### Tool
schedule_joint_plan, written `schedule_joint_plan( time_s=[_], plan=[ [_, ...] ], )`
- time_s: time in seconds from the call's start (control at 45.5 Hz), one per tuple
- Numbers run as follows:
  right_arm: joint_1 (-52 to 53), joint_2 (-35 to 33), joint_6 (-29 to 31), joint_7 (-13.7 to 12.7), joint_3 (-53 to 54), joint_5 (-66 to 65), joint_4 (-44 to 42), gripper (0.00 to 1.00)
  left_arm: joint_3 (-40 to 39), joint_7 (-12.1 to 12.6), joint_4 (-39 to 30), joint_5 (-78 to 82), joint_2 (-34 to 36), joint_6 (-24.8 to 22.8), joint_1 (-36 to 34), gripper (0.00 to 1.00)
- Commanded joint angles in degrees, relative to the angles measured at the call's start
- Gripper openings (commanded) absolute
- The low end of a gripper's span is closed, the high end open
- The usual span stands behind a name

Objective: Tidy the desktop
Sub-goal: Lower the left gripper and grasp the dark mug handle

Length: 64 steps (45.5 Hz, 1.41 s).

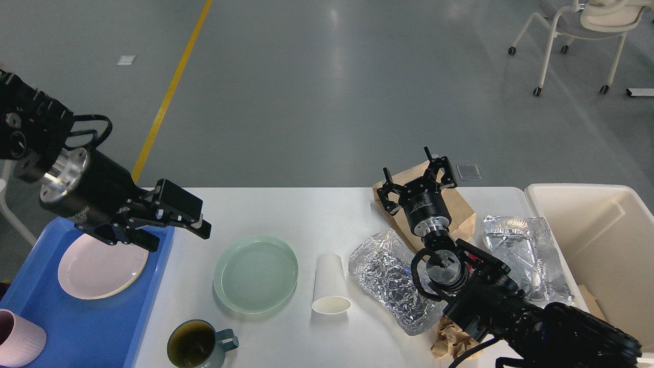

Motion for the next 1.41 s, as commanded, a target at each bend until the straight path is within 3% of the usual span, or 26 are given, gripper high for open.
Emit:
schedule_joint_plan(
  time_s=[0.0, 0.154, 0.307, 0.659, 0.922, 1.098, 1.383],
  plan=[
    [0.08, 0.0, 0.0, 0.0, 0.03, 0.0, 0.09, 1.0, -0.37, 0.42, -0.7, 3.36, -0.22, 8.66, 8.35, 0.99],
    [-0.01, 0.0, 0.0, 0.0, 0.03, 0.0, 0.09, 1.0, -0.46, 0.51, -1.67, 7.14, -0.3, 16.05, 16.88, 0.99],
    [-0.01, 0.0, 0.0, 0.0, 0.03, 0.0, 0.09, 1.0, -0.37, 2.09, -2.37, 10.3, -1.1, 22.2, 23.21, 0.99],
    [-0.01, 0.0, 0.0, 0.0, 0.03, 0.0, 0.09, 1.0, 1.56, 2.27, -1.58, 11.36, -1.18, 34.24, 31.74, 0.98],
    [-0.01, 0.0, 0.0, 0.0, 0.03, 0.0, 0.09, 1.0, 3.23, 2.71, 0.17, 10.75, -0.92, 37.94, 32.71, 0.96],
    [-0.01, 0.0, 0.0, 0.0, 0.03, 0.0, 0.09, 1.0, 2.79, 2.97, 2.11, 10.05, -1.45, 40.66, 37.18, 0.93],
    [-0.01, 0.0, 0.0, 0.0, 0.03, 0.0, 0.09, 1.0, 2.09, 3.41, 4.75, 2.49, -7.42, 45.32, 42.72, 0.85]
  ],
)
